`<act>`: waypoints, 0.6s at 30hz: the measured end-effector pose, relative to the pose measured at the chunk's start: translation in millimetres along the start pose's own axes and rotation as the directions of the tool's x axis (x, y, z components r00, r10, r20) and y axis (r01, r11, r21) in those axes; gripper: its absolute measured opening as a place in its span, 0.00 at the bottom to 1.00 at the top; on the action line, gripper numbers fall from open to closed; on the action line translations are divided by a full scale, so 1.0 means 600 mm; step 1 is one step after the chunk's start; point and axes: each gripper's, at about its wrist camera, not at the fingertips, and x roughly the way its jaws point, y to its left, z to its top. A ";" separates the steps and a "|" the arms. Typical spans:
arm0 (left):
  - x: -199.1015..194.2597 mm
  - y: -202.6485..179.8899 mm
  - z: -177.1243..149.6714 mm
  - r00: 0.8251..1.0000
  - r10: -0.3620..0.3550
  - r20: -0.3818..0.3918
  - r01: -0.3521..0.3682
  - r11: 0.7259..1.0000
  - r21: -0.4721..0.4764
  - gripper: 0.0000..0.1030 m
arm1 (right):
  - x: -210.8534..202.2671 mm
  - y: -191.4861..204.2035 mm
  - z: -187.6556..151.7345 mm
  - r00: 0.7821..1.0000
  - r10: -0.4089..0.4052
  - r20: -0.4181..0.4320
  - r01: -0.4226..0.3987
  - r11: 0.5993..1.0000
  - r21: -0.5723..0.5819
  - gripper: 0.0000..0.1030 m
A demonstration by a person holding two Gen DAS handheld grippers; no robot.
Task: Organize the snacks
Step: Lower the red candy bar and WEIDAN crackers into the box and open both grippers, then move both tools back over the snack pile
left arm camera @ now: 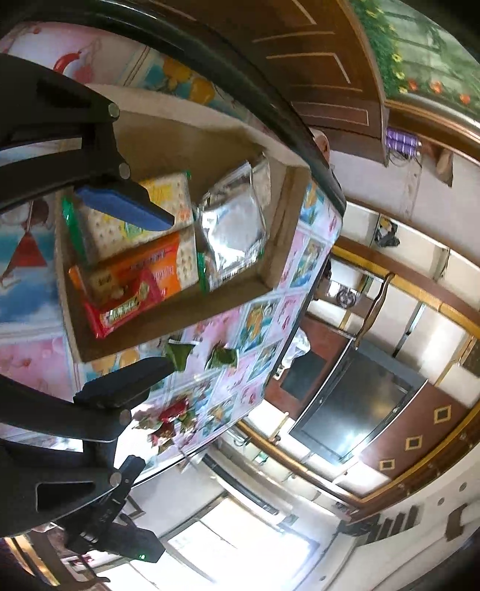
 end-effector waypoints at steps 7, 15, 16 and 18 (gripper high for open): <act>0.012 -0.049 -0.004 0.999 -0.005 -0.048 0.006 0.999 0.033 0.68 | -0.047 -0.104 0.006 0.998 -0.057 0.042 0.051 0.991 0.122 0.53; 0.073 -0.142 0.000 0.980 -0.014 -0.196 0.035 0.994 0.106 0.68 | -0.061 -0.159 0.005 0.998 0.009 0.063 -0.024 0.969 0.246 0.53; 0.084 -0.154 0.000 0.977 -0.014 -0.213 0.040 0.993 0.115 0.68 | -0.062 -0.160 0.005 0.998 0.010 0.066 -0.026 0.968 0.250 0.53; 0.114 -0.176 0.000 0.967 0.008 -0.254 0.028 0.990 0.136 0.68 | -0.066 -0.157 0.005 0.997 0.018 0.076 -0.035 0.971 0.238 0.53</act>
